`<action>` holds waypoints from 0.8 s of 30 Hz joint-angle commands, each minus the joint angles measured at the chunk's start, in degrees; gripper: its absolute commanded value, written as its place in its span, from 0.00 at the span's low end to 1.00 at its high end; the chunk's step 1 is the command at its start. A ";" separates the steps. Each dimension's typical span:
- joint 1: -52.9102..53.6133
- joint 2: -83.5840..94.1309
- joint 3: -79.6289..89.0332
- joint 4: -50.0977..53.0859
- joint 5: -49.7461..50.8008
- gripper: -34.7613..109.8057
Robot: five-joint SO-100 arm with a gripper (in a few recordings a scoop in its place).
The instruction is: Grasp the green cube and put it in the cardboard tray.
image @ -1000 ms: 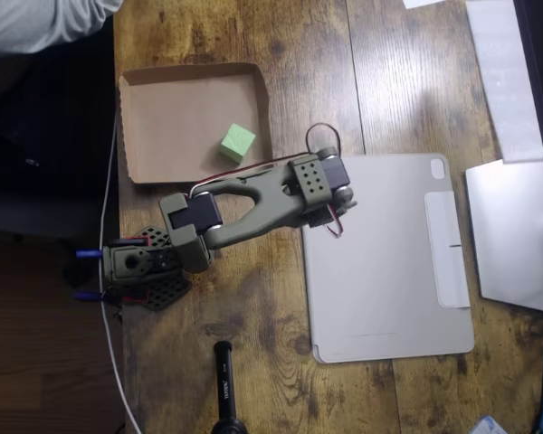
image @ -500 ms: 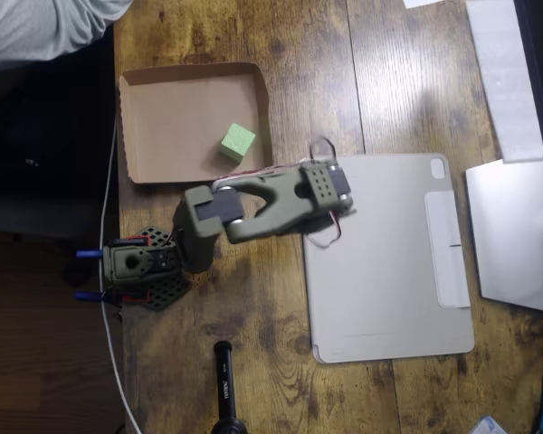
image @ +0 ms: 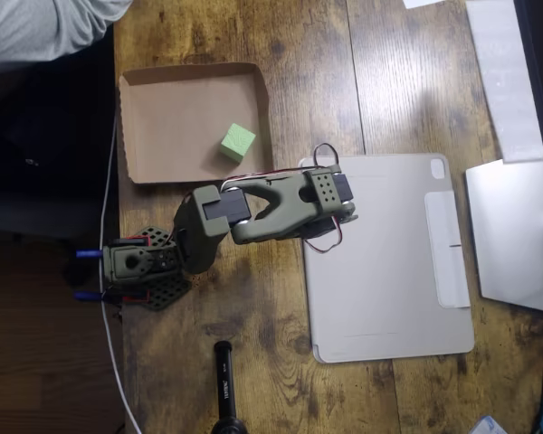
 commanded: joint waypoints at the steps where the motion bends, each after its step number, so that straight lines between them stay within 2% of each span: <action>1: -1.23 1.14 0.09 1.23 0.70 0.27; 24: -2.20 1.49 0.53 0.53 1.14 0.27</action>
